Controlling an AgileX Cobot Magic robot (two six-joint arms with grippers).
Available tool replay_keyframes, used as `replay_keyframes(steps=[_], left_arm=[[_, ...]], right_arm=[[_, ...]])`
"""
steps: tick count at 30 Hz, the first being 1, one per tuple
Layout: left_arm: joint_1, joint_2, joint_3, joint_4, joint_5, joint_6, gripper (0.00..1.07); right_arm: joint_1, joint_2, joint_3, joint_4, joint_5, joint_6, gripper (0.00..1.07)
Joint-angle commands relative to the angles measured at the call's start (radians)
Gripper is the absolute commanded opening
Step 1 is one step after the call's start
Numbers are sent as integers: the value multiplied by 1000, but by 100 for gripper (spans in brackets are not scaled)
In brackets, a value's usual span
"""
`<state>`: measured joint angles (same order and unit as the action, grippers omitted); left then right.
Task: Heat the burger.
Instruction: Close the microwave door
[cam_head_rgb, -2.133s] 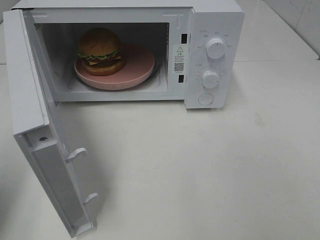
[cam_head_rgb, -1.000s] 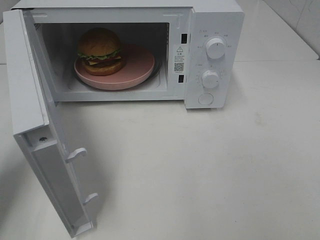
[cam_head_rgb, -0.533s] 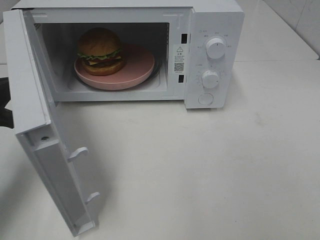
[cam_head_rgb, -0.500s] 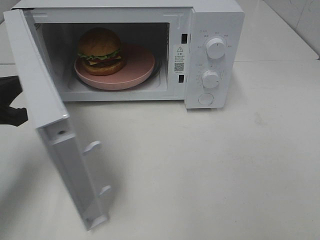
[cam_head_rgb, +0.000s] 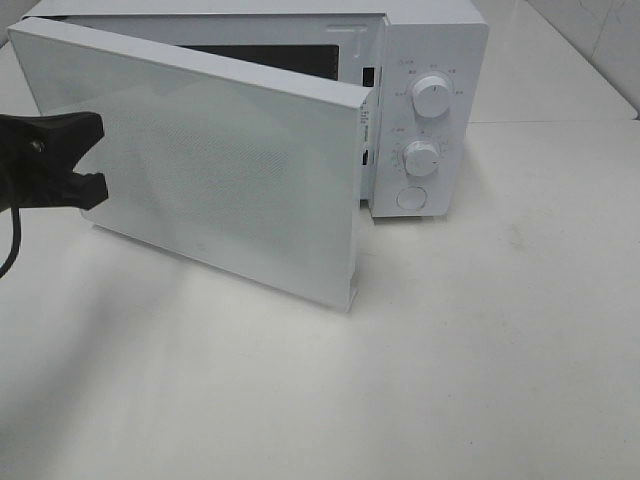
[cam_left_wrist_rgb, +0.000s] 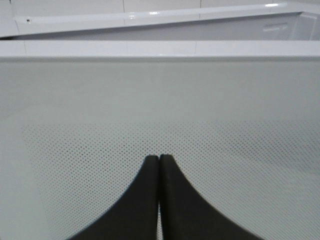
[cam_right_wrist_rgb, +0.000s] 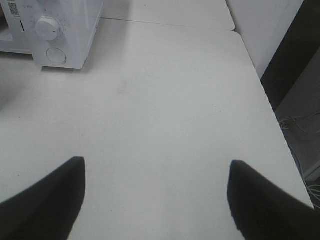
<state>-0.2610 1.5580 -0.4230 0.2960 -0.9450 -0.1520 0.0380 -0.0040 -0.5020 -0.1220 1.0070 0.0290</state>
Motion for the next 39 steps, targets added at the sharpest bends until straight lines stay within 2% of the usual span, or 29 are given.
replay_keyframes(steps=[1, 7, 10, 12, 16, 20, 22, 23, 26, 31, 39], left_arm=[[-53, 27, -51, -86, -5, -1, 0], [-128, 109, -118, -153, -16, 22, 0], [-141, 119, -129, -164, -16, 22, 0], [-196, 148, -168, -225, -14, 22, 0], [-236, 165, -199, -277, -12, 24, 0], [-309, 169, -246, -368, -9, 78, 0], [-321, 175, -257, -381, -2, 86, 0], [-340, 191, -290, -400, 24, 109, 0], [-356, 214, -321, -400, 47, 109, 0], [-397, 293, -427, -402, 65, 112, 0], [-409, 377, -544, -410, 119, 112, 0]], right_arm=[[-3, -27, 2, 0, -15, 8, 76], [-3, -27, 2, 0, -15, 8, 76], [-3, -27, 2, 0, -15, 8, 76], [-3, -27, 2, 0, -15, 8, 76], [-3, -27, 2, 0, -15, 8, 76], [-3, -27, 2, 0, -15, 8, 76], [-3, -27, 2, 0, -15, 8, 76], [-3, -27, 2, 0, -15, 8, 76], [-3, -27, 2, 0, -15, 8, 76], [-3, -27, 2, 0, -15, 8, 76], [-3, -27, 2, 0, -15, 8, 76]])
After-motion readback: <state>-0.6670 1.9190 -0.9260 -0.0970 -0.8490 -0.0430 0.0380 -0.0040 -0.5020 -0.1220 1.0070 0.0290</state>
